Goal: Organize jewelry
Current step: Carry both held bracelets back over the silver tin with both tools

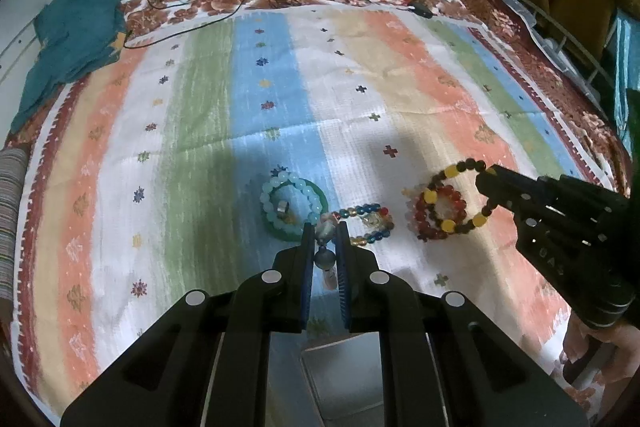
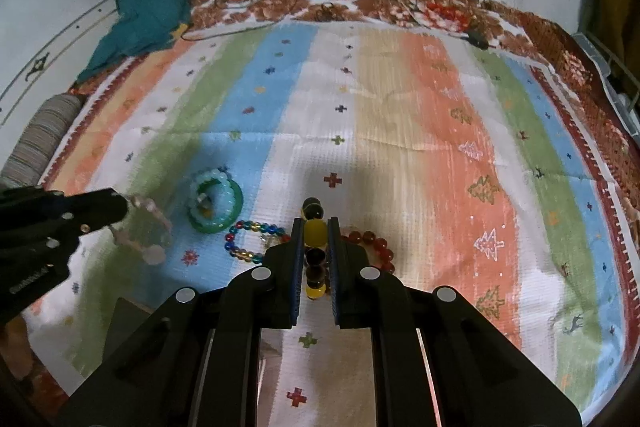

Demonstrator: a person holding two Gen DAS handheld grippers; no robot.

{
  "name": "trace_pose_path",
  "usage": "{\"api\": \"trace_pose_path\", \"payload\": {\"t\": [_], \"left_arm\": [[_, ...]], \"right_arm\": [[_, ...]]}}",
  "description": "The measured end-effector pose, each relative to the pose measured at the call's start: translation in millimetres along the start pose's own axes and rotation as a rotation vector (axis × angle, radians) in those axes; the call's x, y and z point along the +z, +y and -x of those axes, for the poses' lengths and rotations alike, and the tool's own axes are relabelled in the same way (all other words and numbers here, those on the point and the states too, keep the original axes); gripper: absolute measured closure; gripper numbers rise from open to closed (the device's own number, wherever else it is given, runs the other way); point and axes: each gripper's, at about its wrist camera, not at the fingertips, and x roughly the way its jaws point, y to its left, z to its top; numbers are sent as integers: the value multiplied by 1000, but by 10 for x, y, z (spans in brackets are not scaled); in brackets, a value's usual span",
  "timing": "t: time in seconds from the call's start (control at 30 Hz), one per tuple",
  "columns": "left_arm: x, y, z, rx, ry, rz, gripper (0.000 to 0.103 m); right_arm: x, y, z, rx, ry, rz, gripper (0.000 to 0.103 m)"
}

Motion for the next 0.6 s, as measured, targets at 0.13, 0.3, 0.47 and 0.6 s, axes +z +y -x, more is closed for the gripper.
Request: {"api": "trace_pose_path", "payload": {"t": [0.13, 0.3, 0.47, 0.6], "left_arm": [[-16, -31, 33, -1, -2, -7, 93], [-35, -45, 170, -17, -42, 6, 93], [-76, -79, 377, -39, -83, 28, 93], [-133, -113, 470, -50, -98, 24, 93]], "right_arm": [[7, 36, 102, 6, -28, 10, 91], [19, 59, 232, 17, -69, 12, 91], [14, 103, 398, 37, -115, 14, 91], [-6, 157, 534, 49, -146, 23, 91]]}}
